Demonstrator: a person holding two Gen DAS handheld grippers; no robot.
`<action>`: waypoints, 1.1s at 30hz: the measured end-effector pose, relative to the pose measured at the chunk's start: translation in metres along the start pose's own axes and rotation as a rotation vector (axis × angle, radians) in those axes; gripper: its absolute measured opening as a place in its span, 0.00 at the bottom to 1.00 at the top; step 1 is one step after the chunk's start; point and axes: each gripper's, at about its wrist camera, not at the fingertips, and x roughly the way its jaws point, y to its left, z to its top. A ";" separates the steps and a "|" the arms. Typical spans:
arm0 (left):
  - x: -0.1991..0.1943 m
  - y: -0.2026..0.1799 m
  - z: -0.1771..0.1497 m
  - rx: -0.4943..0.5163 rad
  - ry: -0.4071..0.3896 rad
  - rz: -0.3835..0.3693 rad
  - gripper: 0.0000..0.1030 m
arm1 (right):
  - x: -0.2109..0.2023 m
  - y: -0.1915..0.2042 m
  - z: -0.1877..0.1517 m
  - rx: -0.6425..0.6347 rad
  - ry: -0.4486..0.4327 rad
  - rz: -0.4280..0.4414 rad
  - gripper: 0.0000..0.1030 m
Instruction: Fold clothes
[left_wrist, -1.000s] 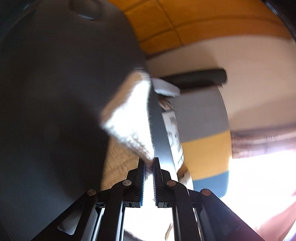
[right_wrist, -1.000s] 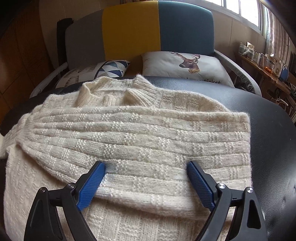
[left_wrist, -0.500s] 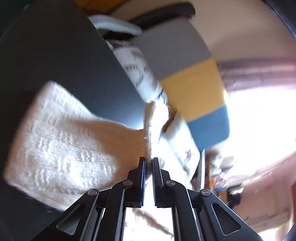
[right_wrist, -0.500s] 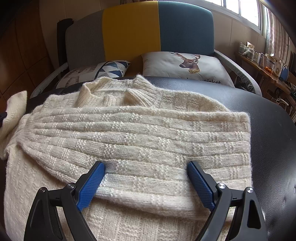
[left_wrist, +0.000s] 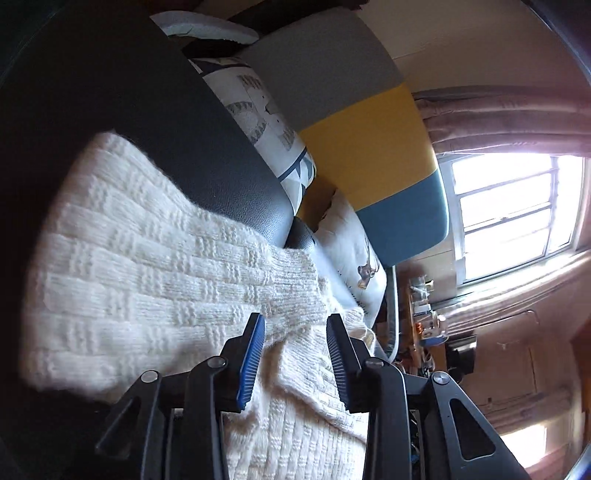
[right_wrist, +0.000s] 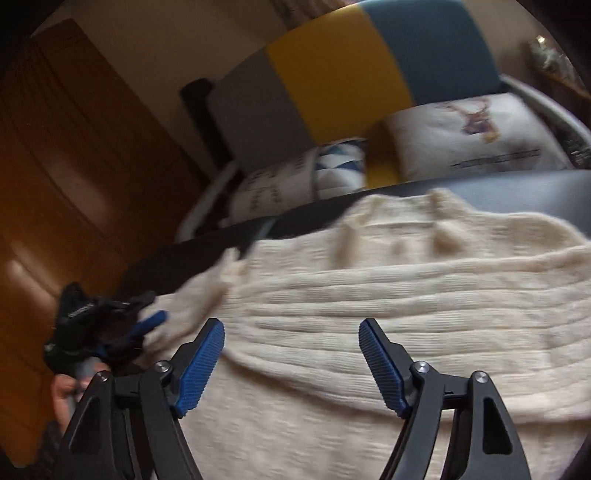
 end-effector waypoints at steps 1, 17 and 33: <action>-0.009 0.004 -0.001 -0.010 -0.006 -0.007 0.36 | 0.017 0.007 0.001 0.046 0.037 0.081 0.60; -0.060 0.077 -0.012 -0.205 -0.065 -0.115 0.38 | 0.159 0.039 0.005 0.253 0.097 0.111 0.52; -0.033 0.052 -0.030 -0.208 -0.025 -0.183 0.38 | 0.171 0.058 0.007 0.106 0.166 -0.036 0.06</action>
